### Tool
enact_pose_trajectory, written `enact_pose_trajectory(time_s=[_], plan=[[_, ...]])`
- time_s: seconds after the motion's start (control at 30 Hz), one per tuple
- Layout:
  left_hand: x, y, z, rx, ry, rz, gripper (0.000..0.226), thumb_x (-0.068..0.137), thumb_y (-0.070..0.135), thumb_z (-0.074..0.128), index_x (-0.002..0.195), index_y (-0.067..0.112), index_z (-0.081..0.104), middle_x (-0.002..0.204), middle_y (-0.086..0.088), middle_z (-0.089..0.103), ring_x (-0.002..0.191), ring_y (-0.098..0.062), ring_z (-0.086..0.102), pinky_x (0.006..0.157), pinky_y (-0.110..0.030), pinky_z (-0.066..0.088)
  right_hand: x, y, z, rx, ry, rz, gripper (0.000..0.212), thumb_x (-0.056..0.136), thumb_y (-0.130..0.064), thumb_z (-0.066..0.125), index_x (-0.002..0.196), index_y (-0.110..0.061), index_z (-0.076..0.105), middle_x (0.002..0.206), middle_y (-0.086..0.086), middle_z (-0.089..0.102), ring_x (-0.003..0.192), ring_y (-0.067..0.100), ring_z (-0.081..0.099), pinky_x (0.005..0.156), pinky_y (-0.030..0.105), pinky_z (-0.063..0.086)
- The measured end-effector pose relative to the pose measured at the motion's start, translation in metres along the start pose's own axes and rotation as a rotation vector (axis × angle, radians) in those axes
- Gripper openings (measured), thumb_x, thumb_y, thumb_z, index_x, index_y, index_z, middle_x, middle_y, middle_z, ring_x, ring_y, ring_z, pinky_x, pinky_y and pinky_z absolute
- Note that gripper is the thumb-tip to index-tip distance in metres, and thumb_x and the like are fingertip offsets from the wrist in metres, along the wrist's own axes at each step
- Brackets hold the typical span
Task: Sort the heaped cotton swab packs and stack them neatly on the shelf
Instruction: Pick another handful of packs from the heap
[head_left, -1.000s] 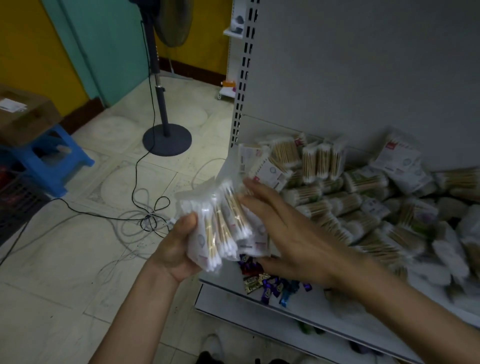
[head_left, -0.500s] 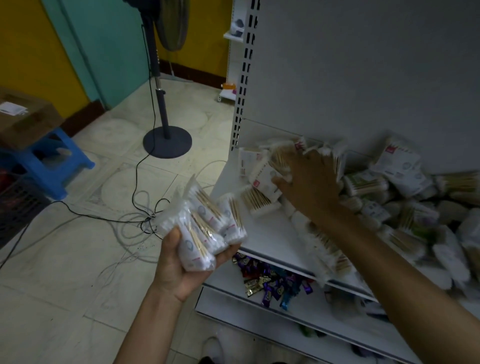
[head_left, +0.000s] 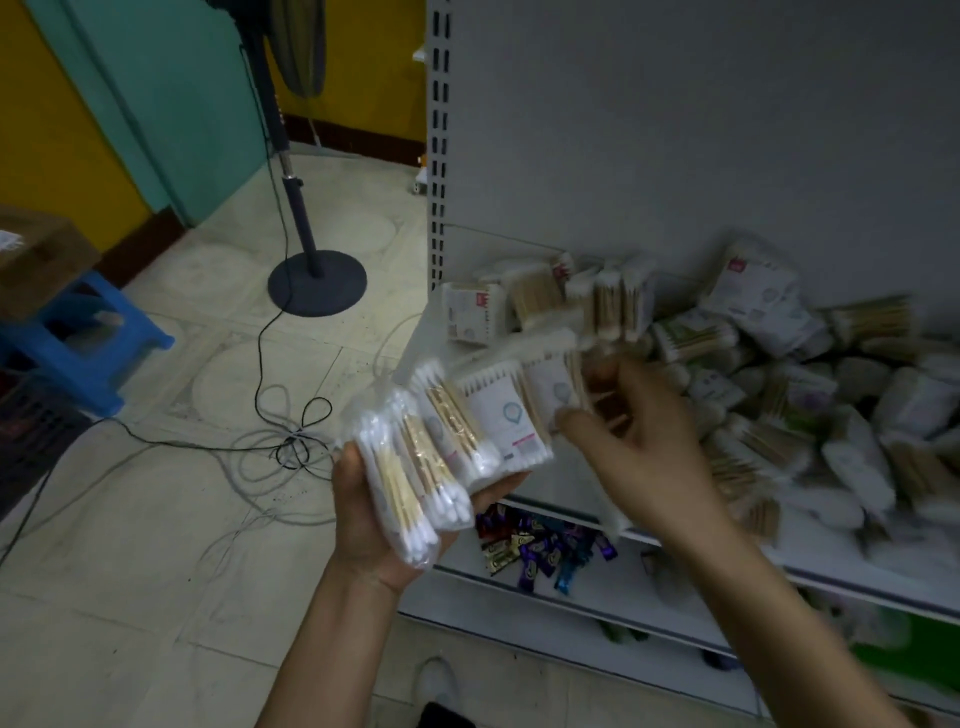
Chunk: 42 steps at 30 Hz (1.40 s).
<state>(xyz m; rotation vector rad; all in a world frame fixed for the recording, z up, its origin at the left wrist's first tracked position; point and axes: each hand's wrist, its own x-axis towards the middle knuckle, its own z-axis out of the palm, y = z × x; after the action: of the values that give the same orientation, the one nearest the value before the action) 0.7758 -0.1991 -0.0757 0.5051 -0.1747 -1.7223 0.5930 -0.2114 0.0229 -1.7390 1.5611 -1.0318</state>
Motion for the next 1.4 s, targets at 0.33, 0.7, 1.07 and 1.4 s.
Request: enact_pose_trajectory(time_s=[0.33, 0.7, 1.07, 1.4], plan=[[-0.048, -0.146, 0.114, 0.198, -0.47, -0.207, 0.044, 0.101, 0.023, 0.043, 0.138, 0.0, 0.046, 0.137, -0.015, 0.055, 0.13, -0.024, 0.048, 0.11, -0.034, 0.035, -0.14, 0.049, -0.133, 0.497, 0.427, 0.247, 0.017, 0.089, -0.031, 0.063, 0.095, -0.019, 0.053, 0.089, -0.001, 0.065, 0.08, 0.014, 0.064, 0.064, 0.024, 0.053], [-0.174, -0.408, 0.2, -0.012, -0.851, -0.751, 0.056, 0.103, 0.03, 0.036, 0.139, -0.013, 0.033, 0.145, -0.03, 0.038, 0.139, -0.038, 0.031, 0.118, -0.045, 0.012, -0.35, 0.136, -0.314, 0.338, 0.846, 0.288, 0.021, 0.086, -0.031, 0.061, 0.103, -0.02, 0.059, 0.096, 0.0, 0.068, 0.087, 0.012, 0.067, 0.07, 0.026, 0.055], [-0.195, -0.552, 0.27, 0.116, -0.961, -0.832, 0.052, 0.103, 0.024, 0.034, 0.143, -0.01, 0.029, 0.145, -0.025, 0.04, 0.137, -0.033, 0.036, 0.114, -0.04, 0.025, -0.407, 0.206, -0.465, 0.266, 0.802, 0.351, 0.043, 0.068, -0.05, 0.072, 0.082, -0.012, 0.06, 0.08, 0.006, 0.066, 0.073, 0.015, 0.062, 0.066, 0.023, 0.053], [-0.095, -0.736, 0.346, 0.196, -0.93, -1.031, 0.05, 0.102, 0.028, 0.041, 0.142, -0.001, 0.039, 0.141, -0.019, 0.049, 0.132, -0.029, 0.045, 0.11, -0.038, 0.035, -0.35, 0.309, -0.697, -0.087, 0.498, 0.588, 0.024, 0.087, -0.023, 0.067, 0.11, -0.015, 0.066, 0.097, 0.008, 0.067, 0.079, 0.03, 0.067, 0.062, 0.033, 0.058]])
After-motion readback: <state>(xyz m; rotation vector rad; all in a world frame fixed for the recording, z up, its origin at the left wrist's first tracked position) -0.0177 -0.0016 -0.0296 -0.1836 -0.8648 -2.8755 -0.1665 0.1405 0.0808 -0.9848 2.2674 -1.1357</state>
